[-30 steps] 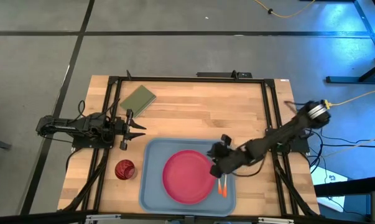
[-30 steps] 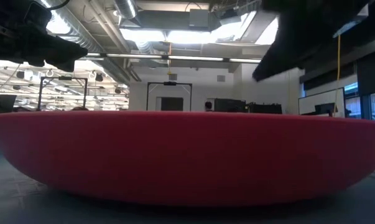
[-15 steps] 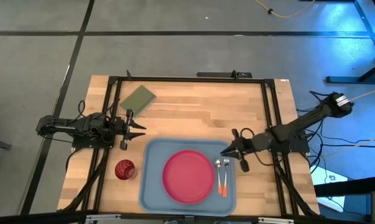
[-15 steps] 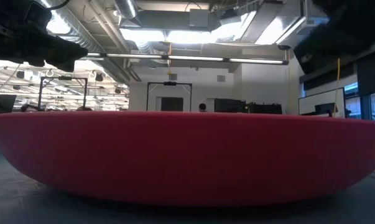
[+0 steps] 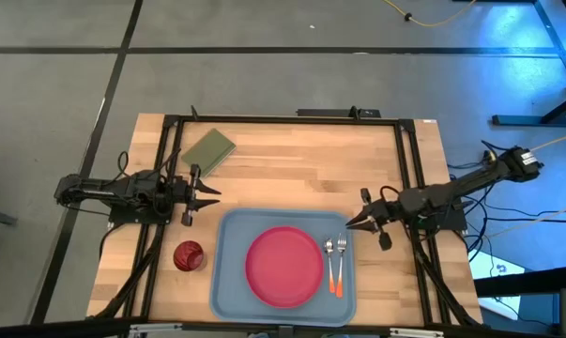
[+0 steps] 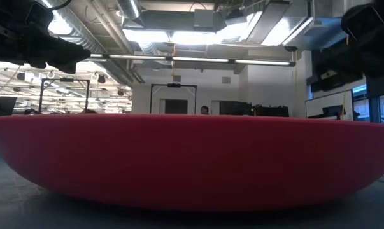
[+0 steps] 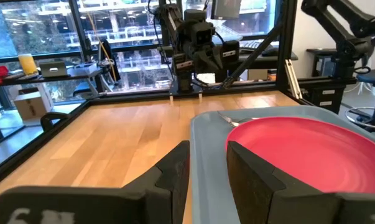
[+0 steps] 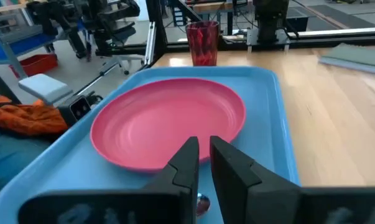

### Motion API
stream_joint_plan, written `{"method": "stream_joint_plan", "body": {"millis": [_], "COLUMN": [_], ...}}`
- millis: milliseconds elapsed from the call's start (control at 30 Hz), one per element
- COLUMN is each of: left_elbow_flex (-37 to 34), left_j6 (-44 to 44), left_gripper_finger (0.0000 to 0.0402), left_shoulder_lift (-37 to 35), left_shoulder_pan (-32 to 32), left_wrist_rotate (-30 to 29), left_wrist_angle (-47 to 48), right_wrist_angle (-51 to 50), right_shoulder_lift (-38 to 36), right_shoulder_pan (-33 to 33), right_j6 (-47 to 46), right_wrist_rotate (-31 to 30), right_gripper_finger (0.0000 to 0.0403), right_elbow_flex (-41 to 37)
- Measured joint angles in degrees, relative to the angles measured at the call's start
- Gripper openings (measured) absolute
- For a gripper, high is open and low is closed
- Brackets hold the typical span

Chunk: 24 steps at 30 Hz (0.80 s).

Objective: Pick and place plate/cup/fork/spoon on tray
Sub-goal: Adjust the orange fork

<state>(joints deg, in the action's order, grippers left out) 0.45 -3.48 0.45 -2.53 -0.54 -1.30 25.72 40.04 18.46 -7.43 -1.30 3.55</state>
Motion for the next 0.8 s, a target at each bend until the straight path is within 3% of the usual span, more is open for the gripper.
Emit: {"method": "stream_joint_plan", "body": {"millis": [267,433,800], "left_elbow_flex": [0.0,0.0,0.0], "left_j6": [0.0,0.0,0.0], "left_gripper_finger": [0.0100,0.0100,0.0100], "left_shoulder_lift": [0.0,0.0,0.0], "left_shoulder_pan": [0.0,0.0,0.0], "left_wrist_rotate": [0.0,0.0,-0.1], "left_wrist_angle": [0.0,0.0,0.0], "right_wrist_angle": [-1.6,-3.8,-32.3], "right_shoulder_lift": [-7.5,-7.7,0.8], "right_shoulder_pan": [0.0,0.0,0.2], "right_j6": [-2.4,-7.2,-11.8], "right_wrist_rotate": [0.1,0.7,5.4], "right_gripper_finger": [0.0045,0.0045,0.0046], "right_elbow_flex": [-3.2,-2.3,17.3]}}
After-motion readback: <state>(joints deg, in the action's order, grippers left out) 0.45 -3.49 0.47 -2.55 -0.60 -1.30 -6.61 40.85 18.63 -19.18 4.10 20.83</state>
